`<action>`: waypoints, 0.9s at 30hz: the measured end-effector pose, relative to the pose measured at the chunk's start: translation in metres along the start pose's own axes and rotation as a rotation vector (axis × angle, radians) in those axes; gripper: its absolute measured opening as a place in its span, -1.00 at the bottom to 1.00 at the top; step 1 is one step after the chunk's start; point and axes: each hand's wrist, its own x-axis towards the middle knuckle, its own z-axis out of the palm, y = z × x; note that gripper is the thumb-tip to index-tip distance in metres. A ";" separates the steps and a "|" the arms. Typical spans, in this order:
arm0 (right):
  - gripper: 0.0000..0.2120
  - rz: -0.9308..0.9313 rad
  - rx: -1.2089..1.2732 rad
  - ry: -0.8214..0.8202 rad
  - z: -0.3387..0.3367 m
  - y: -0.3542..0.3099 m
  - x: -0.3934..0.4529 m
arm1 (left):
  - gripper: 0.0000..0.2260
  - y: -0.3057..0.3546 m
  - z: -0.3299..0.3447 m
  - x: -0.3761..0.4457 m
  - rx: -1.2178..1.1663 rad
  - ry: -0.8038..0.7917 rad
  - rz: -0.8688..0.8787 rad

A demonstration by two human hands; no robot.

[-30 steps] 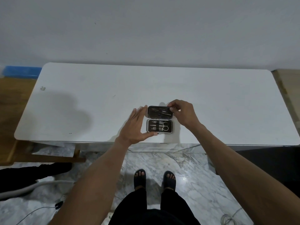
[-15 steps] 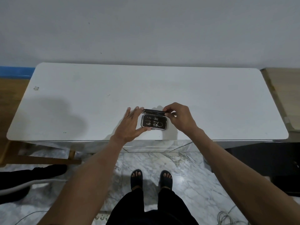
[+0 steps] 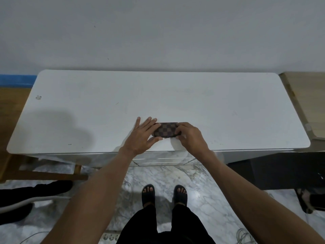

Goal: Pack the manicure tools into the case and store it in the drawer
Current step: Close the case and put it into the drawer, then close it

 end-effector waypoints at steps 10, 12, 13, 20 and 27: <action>-0.67 0.112 -0.020 0.060 0.012 -0.011 0.007 | -0.45 0.000 0.003 0.000 0.040 0.095 0.031; -0.72 0.082 -0.064 0.061 0.012 -0.011 0.006 | -0.49 0.000 0.003 0.001 0.045 0.099 0.040; -0.75 0.064 -0.084 0.060 0.013 -0.011 0.006 | -0.51 0.000 0.003 0.001 0.051 0.099 0.046; -0.74 0.044 -0.144 0.052 0.016 -0.009 0.005 | -0.55 -0.002 0.007 0.001 0.050 0.135 0.052; -0.70 0.085 -0.137 0.022 0.011 -0.019 0.005 | -0.53 -0.001 0.007 0.000 0.066 0.084 0.049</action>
